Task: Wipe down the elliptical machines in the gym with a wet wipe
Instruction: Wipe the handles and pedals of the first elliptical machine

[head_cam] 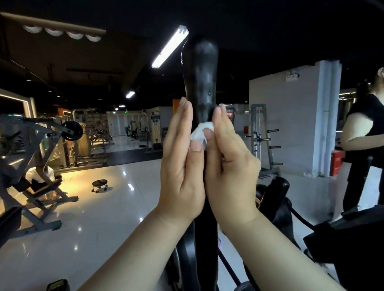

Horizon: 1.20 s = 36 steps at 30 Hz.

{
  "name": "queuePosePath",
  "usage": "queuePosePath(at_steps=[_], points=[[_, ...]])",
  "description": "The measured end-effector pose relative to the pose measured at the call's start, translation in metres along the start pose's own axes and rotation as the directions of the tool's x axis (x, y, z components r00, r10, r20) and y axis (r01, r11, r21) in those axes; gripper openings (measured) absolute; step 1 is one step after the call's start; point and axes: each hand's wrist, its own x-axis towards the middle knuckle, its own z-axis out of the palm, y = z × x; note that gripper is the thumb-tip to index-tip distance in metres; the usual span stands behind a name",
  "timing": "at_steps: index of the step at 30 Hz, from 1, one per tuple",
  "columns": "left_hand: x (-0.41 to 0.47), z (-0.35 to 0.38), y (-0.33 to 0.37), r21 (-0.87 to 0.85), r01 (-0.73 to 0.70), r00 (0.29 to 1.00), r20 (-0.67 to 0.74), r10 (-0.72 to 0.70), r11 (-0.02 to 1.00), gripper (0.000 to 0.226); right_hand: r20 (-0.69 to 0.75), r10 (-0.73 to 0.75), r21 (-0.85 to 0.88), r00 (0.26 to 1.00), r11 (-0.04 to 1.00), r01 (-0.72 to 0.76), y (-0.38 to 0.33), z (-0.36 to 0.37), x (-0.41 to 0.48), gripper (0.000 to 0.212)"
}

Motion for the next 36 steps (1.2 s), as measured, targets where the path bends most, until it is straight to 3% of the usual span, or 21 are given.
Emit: queuePosePath(at_steps=[5, 10, 18, 26, 33, 36], points=[[0.020, 0.004, 0.006, -0.086, 0.082, 0.995, -0.044, -0.086, 0.993, 0.049, -0.022, 0.009, 0.036, 1.000, 0.999, -0.008, -0.020, 0.010, 0.060, 0.039], [0.025, 0.005, 0.006, -0.073, 0.096, 0.994, -0.040, -0.099, 0.993, 0.047, 0.054, 0.030, 0.010, 0.998, 0.999, -0.030, -0.014, 0.003, 0.042, 0.043], [0.022, 0.010, 0.002, -0.021, 0.037, 0.997, -0.063, -0.039, 0.999, 0.050, -0.015, -0.092, 0.006, 0.996, 0.996, 0.092, -0.023, 0.008, 0.083, 0.041], [0.020, 0.008, -0.003, -0.024, 0.043, 0.996, -0.083, -0.045, 0.999, 0.046, 0.083, -0.187, -0.018, 0.979, 0.982, 0.189, -0.008, -0.001, 0.045, 0.035], [0.020, 0.007, 0.002, -0.004, 0.030, 0.998, -0.061, -0.030, 1.000, 0.049, -0.113, -0.383, -0.219, 0.917, 0.910, 0.353, -0.021, 0.003, 0.096, 0.026], [0.018, 0.006, 0.004, 0.003, 0.051, 0.998, -0.049, -0.051, 0.999, 0.049, -0.016, -0.411, -0.197, 0.912, 0.895, 0.400, -0.014, 0.000, 0.091, 0.030]])
